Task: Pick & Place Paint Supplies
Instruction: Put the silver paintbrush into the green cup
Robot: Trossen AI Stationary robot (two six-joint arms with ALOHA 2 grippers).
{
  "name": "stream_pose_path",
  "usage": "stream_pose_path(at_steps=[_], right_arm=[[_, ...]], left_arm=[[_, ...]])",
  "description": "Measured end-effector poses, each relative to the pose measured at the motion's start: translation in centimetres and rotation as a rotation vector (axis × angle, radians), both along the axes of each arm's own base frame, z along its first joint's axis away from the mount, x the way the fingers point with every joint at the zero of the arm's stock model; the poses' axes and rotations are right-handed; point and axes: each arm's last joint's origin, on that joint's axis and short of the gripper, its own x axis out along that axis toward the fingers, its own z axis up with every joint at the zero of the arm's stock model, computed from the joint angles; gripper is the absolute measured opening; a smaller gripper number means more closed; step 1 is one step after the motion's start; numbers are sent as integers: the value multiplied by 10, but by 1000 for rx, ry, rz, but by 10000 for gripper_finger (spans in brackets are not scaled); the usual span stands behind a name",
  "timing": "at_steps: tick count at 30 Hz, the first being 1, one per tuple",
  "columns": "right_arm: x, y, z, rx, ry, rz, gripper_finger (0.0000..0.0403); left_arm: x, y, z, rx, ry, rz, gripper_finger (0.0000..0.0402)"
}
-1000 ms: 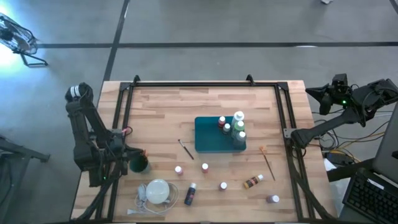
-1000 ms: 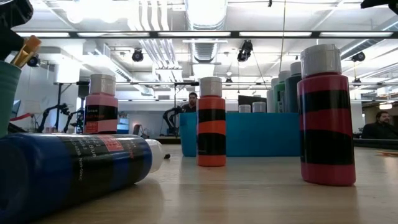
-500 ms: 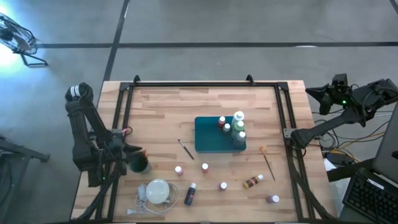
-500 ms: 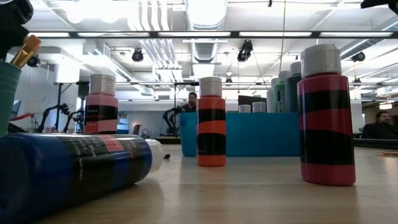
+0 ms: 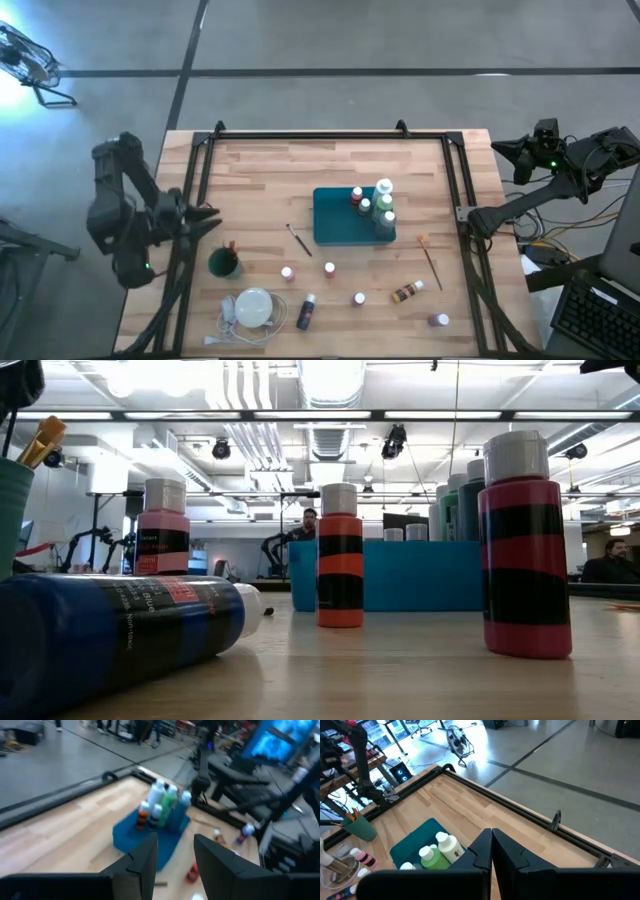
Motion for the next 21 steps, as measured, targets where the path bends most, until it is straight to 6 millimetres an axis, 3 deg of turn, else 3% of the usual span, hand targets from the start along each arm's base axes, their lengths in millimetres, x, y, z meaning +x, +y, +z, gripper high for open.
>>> stream_pose_path(at_steps=[5,10,15,21], right_arm=[[0,0,0,0,1,0,8],[0,0,0,0,0,0,9],[0,0,0,0,0,0,8],[0,0,0,0,0,0,8]], left_arm=[[24,4,37,21,-30,106,133],[61,9,54,0,-19,147,133],[94,23,52,-173,-41,222,133],[126,34,33,-447,-94,439,133]])
